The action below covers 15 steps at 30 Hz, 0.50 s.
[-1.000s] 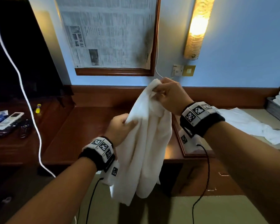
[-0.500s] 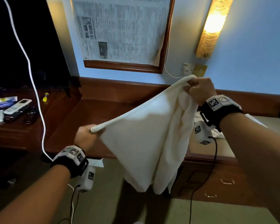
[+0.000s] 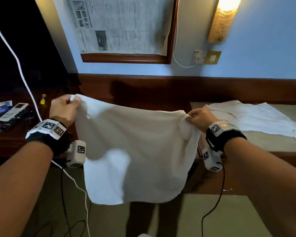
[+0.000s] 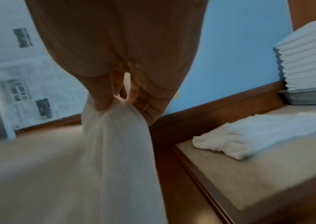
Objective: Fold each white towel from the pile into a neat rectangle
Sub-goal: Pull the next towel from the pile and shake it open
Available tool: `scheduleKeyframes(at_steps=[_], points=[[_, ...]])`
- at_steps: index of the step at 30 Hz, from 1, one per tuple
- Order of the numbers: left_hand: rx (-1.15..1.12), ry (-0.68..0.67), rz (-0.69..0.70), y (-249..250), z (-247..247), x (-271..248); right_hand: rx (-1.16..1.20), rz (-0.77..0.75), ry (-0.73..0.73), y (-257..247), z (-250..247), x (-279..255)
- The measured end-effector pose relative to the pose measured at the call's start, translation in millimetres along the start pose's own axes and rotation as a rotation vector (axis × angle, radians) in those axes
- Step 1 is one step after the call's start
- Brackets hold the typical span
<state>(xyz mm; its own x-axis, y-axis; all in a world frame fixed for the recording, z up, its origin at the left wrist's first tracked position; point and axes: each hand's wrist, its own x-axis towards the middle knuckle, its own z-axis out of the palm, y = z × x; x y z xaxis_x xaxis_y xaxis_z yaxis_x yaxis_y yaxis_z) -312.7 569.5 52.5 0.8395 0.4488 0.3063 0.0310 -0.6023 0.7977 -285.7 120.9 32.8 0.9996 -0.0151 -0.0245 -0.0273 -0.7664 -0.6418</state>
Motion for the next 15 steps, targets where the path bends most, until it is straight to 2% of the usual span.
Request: scheduleKeyframes(at_steps=[3,5,10,12,15], points=[[0.092,-0.067,-0.111,-19.4,-6.1,2.4,-0.009,0.099,0.092,25.4,19.5,-7.3],[0.125,-0.109,-0.233,-40.9,-8.6,-0.9,-0.051,0.165,0.132,42.2,35.0,-15.4],[0.153,-0.149,-0.498,-115.3,-30.1,-4.1,-0.082,0.33,0.265,72.2,65.2,-40.3],[0.085,-0.144,-0.604,-135.9,-37.3,-4.0,-0.072,0.396,0.308,76.0,66.5,-47.1],[-0.074,-0.092,-0.68,-128.8,-47.4,-13.7,-0.027,0.493,0.369,71.4,59.7,-54.1]])
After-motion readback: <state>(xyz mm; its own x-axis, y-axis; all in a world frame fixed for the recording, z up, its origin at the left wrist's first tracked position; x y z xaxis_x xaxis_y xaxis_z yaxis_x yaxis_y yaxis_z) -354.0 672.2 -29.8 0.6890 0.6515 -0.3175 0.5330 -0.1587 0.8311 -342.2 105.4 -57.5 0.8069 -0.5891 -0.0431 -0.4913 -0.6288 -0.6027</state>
